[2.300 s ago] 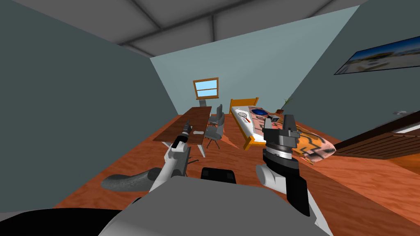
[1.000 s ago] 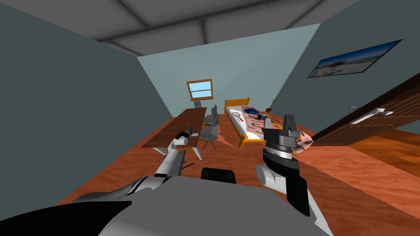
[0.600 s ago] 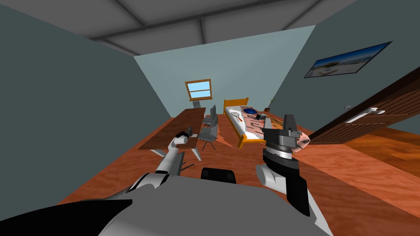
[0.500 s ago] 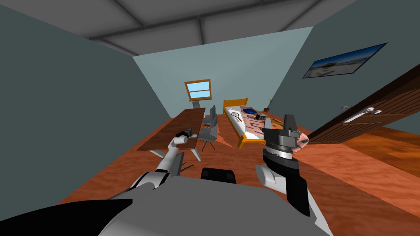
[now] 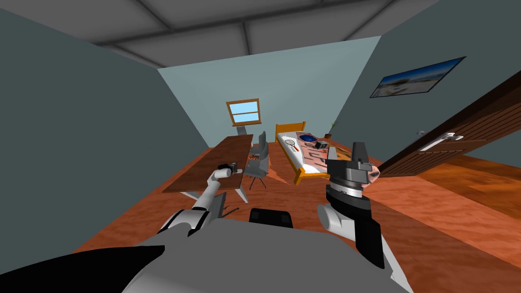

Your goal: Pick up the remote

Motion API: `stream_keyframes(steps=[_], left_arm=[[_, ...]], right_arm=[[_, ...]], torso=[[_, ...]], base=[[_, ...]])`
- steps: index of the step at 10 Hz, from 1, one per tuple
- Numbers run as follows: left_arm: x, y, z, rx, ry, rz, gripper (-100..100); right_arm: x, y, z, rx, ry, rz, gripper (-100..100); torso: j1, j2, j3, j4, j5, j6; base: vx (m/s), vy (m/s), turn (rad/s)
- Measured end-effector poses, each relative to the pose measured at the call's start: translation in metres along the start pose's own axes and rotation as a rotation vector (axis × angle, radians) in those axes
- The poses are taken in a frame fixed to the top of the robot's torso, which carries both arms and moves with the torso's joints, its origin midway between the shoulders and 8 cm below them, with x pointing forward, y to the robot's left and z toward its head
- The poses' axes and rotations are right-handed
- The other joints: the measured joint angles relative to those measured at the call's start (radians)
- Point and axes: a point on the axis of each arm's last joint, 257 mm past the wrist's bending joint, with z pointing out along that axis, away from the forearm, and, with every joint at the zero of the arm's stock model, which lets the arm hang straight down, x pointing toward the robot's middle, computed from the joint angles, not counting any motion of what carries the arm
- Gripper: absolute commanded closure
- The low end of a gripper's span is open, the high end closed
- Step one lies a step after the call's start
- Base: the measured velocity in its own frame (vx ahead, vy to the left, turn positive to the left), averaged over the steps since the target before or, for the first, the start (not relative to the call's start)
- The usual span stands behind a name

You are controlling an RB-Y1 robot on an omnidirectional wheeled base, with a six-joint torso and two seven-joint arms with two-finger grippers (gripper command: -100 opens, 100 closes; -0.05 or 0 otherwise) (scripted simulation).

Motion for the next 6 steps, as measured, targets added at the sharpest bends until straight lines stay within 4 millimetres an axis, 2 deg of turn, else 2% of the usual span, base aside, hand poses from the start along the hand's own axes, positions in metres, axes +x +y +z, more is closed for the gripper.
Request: stream_keyframes(steps=[5,6], left_arm=[[-0.016,0.038,0.005,-0.162,-0.011,-0.024,-100],[-0.019,0.052,0.004,-0.206,-0.016,-0.03,-100]], right_arm=[[0.0,0.0,0.0,0.0,0.0,0.0,0],[0.0,0.0,0.0,0.0,0.0,0.0,0]], torso=[[0.0,0.001,0.001,0.0,0.0,0.0],[0.0,0.0,0.0,0.0,0.0,0.0]], base=[[0.056,0.008,-0.038],[0.079,0.016,-0.026]])
